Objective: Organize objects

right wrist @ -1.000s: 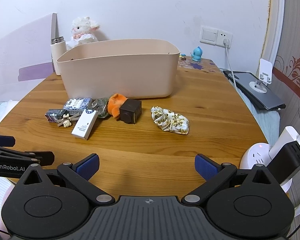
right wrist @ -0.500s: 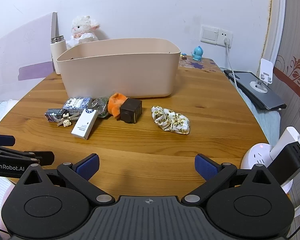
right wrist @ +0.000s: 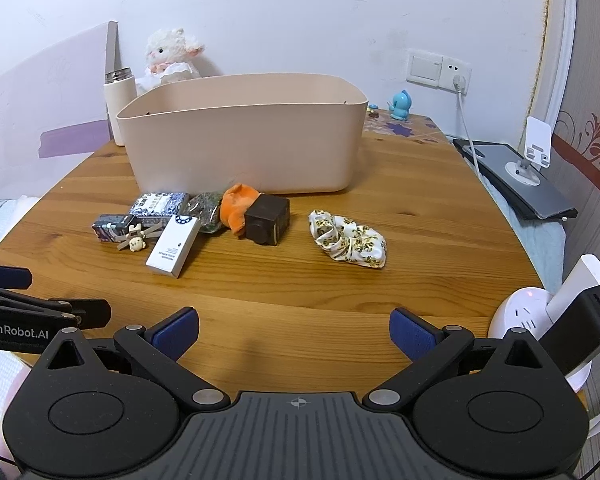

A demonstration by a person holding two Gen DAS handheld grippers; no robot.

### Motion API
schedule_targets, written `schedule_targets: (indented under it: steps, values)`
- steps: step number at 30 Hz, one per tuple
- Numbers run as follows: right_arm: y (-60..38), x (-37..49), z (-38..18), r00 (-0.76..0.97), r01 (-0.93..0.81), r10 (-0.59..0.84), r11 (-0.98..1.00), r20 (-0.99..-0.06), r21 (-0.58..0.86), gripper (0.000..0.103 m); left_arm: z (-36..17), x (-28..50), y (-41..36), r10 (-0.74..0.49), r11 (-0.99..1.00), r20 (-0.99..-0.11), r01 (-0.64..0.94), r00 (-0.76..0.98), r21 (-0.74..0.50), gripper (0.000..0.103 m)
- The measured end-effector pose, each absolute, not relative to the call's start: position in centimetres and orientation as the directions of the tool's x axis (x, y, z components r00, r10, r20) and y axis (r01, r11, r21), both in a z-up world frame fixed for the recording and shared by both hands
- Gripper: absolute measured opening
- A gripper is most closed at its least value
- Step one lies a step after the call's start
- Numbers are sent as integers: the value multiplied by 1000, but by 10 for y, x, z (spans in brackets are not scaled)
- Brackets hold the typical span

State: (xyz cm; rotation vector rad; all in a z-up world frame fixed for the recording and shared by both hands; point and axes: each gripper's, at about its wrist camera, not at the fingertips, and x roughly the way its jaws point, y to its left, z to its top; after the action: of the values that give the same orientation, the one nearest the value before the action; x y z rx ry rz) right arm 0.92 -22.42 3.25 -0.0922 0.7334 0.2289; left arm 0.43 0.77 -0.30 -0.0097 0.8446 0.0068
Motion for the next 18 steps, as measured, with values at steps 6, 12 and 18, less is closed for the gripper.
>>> schedule_targets:
  steps: [6, 12, 18]
  values:
    - [-226, 11, 31, 721, -224, 164, 974, -673, -3, 103, -4, 6, 10, 3, 1000, -747, -16, 665, -11, 103]
    - [-224, 13, 30, 718, -229, 164, 974, -676, -6, 103, -5, 7, 10, 0, 1000, -750, -13, 662, -12, 103]
    - [-224, 18, 27, 721, -219, 153, 976, -676, -13, 103, -7, 12, 14, 3, 1000, -752, -25, 659, -18, 103]
